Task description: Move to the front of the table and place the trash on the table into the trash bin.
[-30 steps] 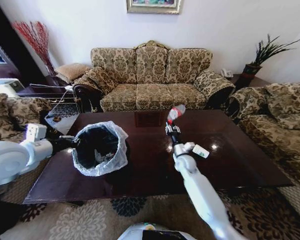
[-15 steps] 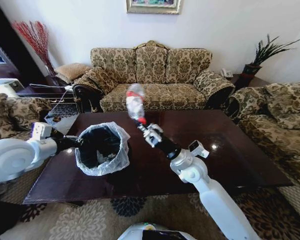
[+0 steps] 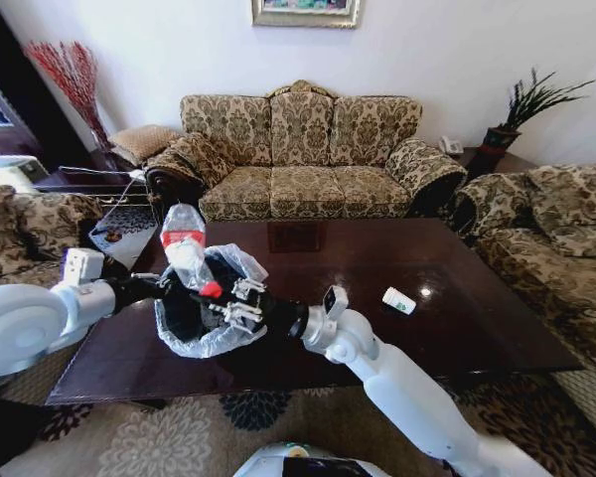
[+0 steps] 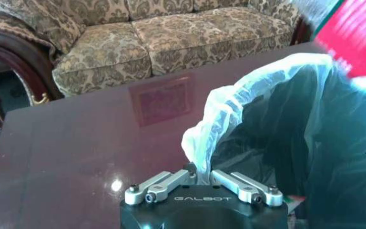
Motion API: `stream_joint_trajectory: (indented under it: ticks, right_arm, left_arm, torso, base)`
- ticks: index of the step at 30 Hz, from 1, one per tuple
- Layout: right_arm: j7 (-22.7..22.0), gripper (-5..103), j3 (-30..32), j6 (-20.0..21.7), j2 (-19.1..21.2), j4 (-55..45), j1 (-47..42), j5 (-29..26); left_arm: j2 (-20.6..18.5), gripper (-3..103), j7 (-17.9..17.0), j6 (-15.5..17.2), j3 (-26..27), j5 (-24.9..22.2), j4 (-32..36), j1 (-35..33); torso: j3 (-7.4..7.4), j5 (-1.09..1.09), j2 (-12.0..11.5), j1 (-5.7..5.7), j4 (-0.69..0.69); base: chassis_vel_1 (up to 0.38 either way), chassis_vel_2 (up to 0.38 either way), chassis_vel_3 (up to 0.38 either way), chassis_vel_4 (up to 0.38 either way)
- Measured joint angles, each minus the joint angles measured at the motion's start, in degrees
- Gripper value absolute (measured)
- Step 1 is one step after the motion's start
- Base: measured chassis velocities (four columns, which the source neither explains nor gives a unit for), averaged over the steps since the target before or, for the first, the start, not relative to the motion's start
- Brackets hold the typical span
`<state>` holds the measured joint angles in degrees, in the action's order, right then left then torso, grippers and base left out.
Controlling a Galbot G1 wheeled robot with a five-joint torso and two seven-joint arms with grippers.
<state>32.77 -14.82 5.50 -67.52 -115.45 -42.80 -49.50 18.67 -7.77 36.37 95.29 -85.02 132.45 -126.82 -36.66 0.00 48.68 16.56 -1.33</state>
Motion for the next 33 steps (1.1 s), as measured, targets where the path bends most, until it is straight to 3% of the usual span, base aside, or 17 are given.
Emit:
stream_joint_trajectory:
  ticks: [7, 13, 16, 17, 19, 22, 23, 25, 26, 28, 33]
  right_arm:
    - [-0.6, 60, 0.4, -0.8, -0.1, 0.2, -0.9, 2.0]
    - [-1.1, 87, 2.1, -2.4, 0.2, -0.7, -1.9, 1.6]
    - [-1.7, 87, 4.3, -3.1, 0.3, -1.8, -2.9, 1.2]
    - [-3.0, 99, 6.2, -3.7, 0.5, -2.8, -3.8, 1.0]
    - [-4.7, 99, 8.0, -4.3, 0.7, -3.7, -4.8, 0.9]
    - [-16.3, 100, 18.2, -5.0, 0.6, -7.1, -10.1, 3.3]
    - [-16.3, 100, 18.2, -5.0, 0.6, -7.1, -10.1, 3.3]
    - [-29.0, 100, 27.5, -1.3, -0.5, -7.5, -15.7, 8.7]
    - [-29.0, 100, 27.5, -1.3, -0.5, -7.5, -15.7, 8.7]
    - [-36.3, 100, 35.0, 1.2, -1.4, -6.0, -21.8, 9.8]
    - [-38.4, 100, 41.5, -0.2, -1.7, -2.4, -32.2, 8.0]
  left_arm:
    - [0.5, 0, 0.2, 0.0, 0.1, 0.0, 1.3, 0.1]
    - [0.9, 0, 0.4, 0.0, 0.3, 0.0, 1.8, -0.1]
    - [1.0, 0, 0.4, 0.3, 0.4, 0.1, 1.8, -0.2]
    - [1.0, 0, 0.4, 0.5, 0.5, 0.1, 1.4, -0.2]
    - [1.1, 0, 0.4, 0.6, 0.6, 0.3, 0.9, -0.3]
    - [1.6, 0, 0.1, 1.2, 0.9, 1.2, -1.6, -0.3]
    - [1.6, 0, 0.1, 1.2, 0.9, 1.2, -1.6, -0.3]
    - [2.2, 0, 0.1, 1.4, 0.9, 2.3, -3.6, -0.4]
    - [2.2, 0, 0.1, 1.4, 0.9, 2.3, -3.6, -0.4]
    - [2.8, 0, 0.0, 1.4, 0.7, 3.1, -4.6, -0.3]
    - [3.3, 0, 0.1, 1.3, 0.6, 3.3, -4.2, -0.2]
  torso:
    - [0.00, 0.00, 0.0, 0.00, 0.00]
    - [0.00, 0.00, 0.0, 0.00, -0.01]
    - [0.00, 0.00, 0.0, 0.00, -0.01]
    - [0.00, 0.00, 0.0, 0.00, -0.01]
    - [0.00, 0.00, 0.0, 0.00, -0.01]
    - [0.00, 0.00, 0.0, 0.00, 0.00]
    - [0.00, 0.00, 0.0, 0.00, 0.00]
    - [0.00, 0.00, 0.0, 0.00, -0.01]
    - [0.00, 0.00, 0.0, 0.00, -0.01]
    - [0.00, 0.01, 0.0, 0.00, -0.02]
    - [0.00, 0.01, 0.0, -0.01, 0.02]
  base:
    - [0.000, 0.000, 0.000, 0.000]
    - [0.000, 0.000, 0.000, 0.000]
    - [0.000, 0.000, 0.000, 0.000]
    - [0.000, 0.000, 0.000, 0.000]
    - [0.000, 0.000, 0.000, 0.000]
    - [0.000, 0.000, 0.000, 0.000]
    - [0.000, 0.000, 0.000, 0.000]
    - [0.000, 0.000, 0.000, 0.000]
    - [0.000, 0.000, 0.000, 0.000]
    - [0.000, 0.000, 0.000, 0.000]
    - [0.000, 0.000, 0.000, 0.000]
